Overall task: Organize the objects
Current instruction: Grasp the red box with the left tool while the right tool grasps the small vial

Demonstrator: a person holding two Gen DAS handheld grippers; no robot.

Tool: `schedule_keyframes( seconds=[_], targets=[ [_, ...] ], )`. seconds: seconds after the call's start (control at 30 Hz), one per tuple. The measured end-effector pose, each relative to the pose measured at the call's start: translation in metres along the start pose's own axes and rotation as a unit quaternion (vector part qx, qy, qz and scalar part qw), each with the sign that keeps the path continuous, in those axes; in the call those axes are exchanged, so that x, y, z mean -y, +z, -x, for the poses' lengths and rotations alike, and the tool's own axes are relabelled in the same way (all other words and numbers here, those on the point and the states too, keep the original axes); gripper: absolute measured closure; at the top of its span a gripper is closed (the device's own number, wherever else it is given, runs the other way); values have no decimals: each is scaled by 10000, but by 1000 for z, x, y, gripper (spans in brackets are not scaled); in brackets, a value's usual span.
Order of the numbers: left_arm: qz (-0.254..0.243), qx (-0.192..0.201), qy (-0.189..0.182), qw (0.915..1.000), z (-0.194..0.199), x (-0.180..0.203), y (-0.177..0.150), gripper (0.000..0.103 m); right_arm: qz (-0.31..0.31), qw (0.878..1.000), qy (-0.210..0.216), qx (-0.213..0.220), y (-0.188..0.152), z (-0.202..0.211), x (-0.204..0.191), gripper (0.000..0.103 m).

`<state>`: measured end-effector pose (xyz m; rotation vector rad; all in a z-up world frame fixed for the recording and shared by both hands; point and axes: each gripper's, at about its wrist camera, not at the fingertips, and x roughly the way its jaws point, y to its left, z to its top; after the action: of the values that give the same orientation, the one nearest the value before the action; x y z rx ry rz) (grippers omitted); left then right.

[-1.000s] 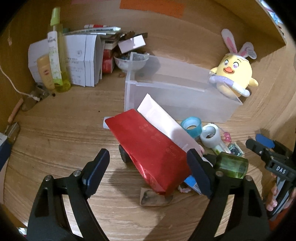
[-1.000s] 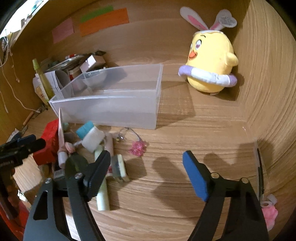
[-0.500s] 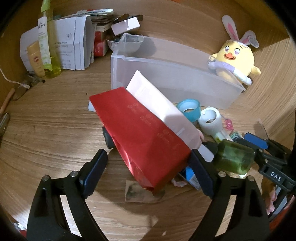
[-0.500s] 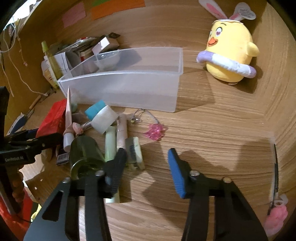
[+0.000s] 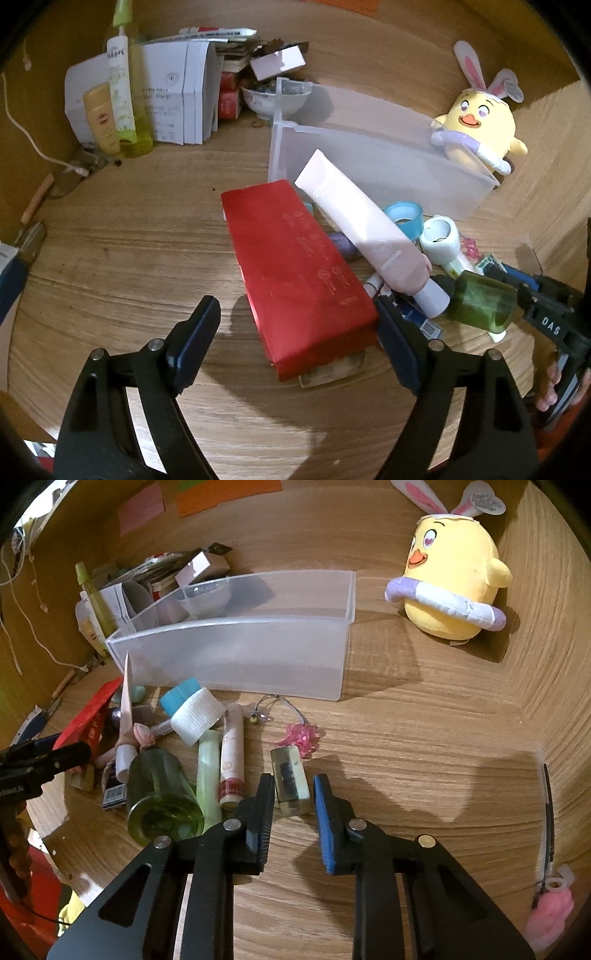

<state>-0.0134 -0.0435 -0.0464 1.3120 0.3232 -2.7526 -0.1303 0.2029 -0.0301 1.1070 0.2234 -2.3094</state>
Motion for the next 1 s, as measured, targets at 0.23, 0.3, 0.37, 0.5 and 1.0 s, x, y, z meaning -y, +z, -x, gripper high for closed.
schedule_keyframes(
  seconds=[0.23, 0.3, 0.37, 0.5, 1.0],
  targets=[
    [-5, -121, -16, 9999, -14, 7, 1, 40, -52, 10000, 7, 60, 1, -2, 0, 88],
    [46, -67, 46, 10000, -13, 6, 2, 41, -80, 9999, -5, 90, 2, -1, 1, 88],
    [106, 55, 110, 9999, -10, 3, 1, 42, -79, 9999, -21, 122, 2, 0, 0, 88],
    [126, 172, 323, 9993, -5, -2, 0, 44, -40, 9996, -90, 256, 2, 5, -2, 88],
    [542, 726, 636, 9939, 34, -43, 11, 45, -106, 9979, -138, 625, 18, 24, -9, 88]
  ],
)
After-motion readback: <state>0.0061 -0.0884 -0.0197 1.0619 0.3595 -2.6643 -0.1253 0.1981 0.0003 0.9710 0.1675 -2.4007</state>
